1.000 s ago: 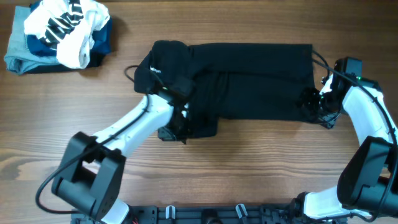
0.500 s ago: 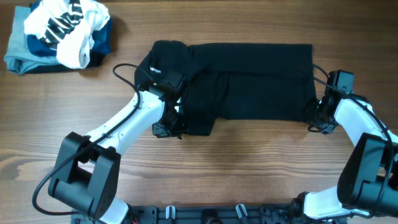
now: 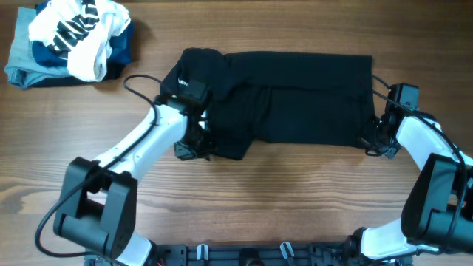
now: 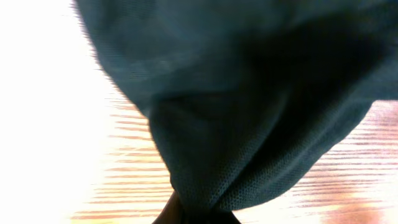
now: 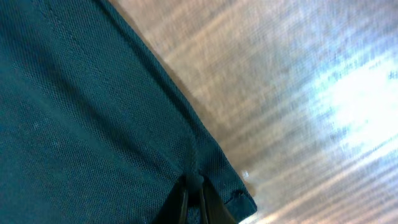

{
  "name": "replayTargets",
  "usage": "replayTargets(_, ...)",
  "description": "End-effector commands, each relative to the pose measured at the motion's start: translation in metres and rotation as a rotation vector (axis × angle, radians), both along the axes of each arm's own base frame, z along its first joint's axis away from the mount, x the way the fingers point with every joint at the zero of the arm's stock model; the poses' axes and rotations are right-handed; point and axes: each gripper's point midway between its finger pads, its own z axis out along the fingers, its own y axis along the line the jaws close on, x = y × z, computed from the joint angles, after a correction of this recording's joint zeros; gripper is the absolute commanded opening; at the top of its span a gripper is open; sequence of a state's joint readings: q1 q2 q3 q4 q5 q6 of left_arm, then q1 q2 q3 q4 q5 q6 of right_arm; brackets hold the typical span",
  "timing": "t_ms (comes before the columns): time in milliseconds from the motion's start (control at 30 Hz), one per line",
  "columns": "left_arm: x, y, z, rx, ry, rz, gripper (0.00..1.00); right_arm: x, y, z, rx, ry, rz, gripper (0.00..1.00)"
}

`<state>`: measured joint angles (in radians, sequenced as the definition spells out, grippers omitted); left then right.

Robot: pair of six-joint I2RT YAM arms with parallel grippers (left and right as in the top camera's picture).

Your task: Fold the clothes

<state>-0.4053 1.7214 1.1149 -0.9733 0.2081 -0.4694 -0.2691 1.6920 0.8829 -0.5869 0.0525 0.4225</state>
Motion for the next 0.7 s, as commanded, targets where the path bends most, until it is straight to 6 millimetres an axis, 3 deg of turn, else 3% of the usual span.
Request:
replayTargets(0,0.018,0.015,0.036,-0.034,-0.086,0.077,0.04,-0.002,0.002,0.025,-0.001,-0.035,0.034,0.04)
replayTargets(200,0.022,0.011,0.089,-0.089,-0.243,0.088,0.04,-0.012,0.009,0.065,-0.008,-0.103,0.077,0.04)
replayTargets(267,0.022,0.004,0.098,-0.109,-0.278,0.079,0.04,-0.01,0.011,0.071,-0.005,-0.126,0.092,0.04)
replayTargets(433,0.037,-0.017,0.107,-0.138,-0.383,0.028,0.04,-0.004,0.01,0.069,-0.009,-0.139,0.106,0.04)
replayTargets(667,0.09,-0.009,0.127,-0.06,-0.635,0.073,0.04,-0.004,0.01,0.055,0.001,-0.103,0.112,0.04)
